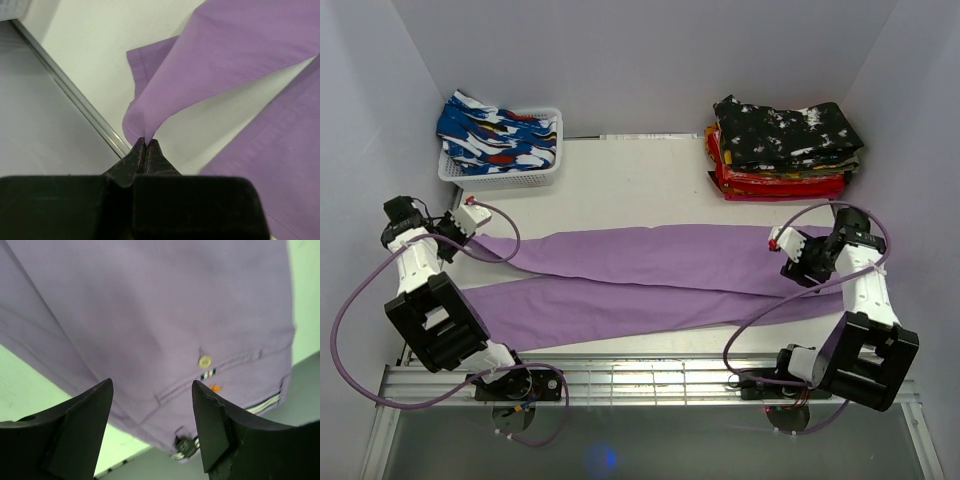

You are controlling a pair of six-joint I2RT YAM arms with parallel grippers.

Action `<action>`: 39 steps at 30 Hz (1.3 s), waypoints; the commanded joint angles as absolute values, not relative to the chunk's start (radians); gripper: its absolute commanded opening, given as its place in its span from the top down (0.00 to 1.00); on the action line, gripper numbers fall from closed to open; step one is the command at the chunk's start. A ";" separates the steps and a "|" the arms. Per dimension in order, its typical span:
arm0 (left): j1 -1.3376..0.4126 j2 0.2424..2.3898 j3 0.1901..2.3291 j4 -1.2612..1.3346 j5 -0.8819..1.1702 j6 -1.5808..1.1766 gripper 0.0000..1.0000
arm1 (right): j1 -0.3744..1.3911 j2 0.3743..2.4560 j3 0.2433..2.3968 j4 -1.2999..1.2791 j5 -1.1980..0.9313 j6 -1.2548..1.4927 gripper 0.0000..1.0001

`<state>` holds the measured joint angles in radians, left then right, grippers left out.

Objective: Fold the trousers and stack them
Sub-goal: Fold the trousers

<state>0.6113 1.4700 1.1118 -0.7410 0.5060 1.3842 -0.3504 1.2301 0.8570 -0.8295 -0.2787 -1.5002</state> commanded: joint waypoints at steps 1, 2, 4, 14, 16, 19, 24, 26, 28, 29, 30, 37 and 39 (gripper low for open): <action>0.600 1.466 1.118 -0.860 0.543 1.427 1.00 | -0.224 1.178 0.920 -0.916 -0.419 -1.411 0.30; 0.598 1.473 1.118 -0.862 0.535 1.425 1.00 | -0.142 1.174 0.922 -0.922 -0.439 -1.364 0.30; 0.597 1.485 1.121 -0.874 0.520 1.419 1.00 | -0.062 1.172 0.928 -0.939 -0.463 -1.321 0.30; 0.597 1.499 1.094 -0.933 0.428 1.436 1.00 | 0.265 1.301 0.832 -0.770 -0.381 -1.157 0.37; 0.597 1.503 1.071 -0.933 0.385 1.439 1.00 | 0.270 1.348 0.825 -0.720 -0.362 -1.138 0.37; 0.597 1.520 1.042 -0.917 0.329 1.430 1.00 | 0.275 1.408 0.818 -0.678 -0.321 -1.115 0.39; 0.597 1.583 1.029 -0.810 0.272 1.304 1.00 | 0.276 1.498 0.816 -0.591 -0.255 -1.046 0.46; 0.595 1.632 1.049 -0.737 0.264 1.261 1.00 | 0.276 1.534 0.827 -0.583 -0.238 -1.016 0.48; 0.584 1.679 1.084 -0.689 0.252 1.180 1.00 | 0.276 1.543 0.830 -0.571 -0.232 -0.997 0.48; 0.581 1.709 1.141 -0.687 0.245 1.154 1.00 | 0.276 1.546 0.831 -0.568 -0.227 -0.993 0.48; 0.574 1.764 1.172 -0.690 0.242 1.128 1.00 | 0.276 1.548 0.833 -0.563 -0.222 -0.986 0.49; 0.551 1.885 1.322 -0.683 0.229 1.051 1.00 | 0.276 1.562 0.847 -0.557 -0.199 -0.930 0.53; 0.549 1.893 1.356 -0.683 0.229 1.042 1.00 | 0.276 1.554 0.850 -0.557 -0.209 -0.923 0.62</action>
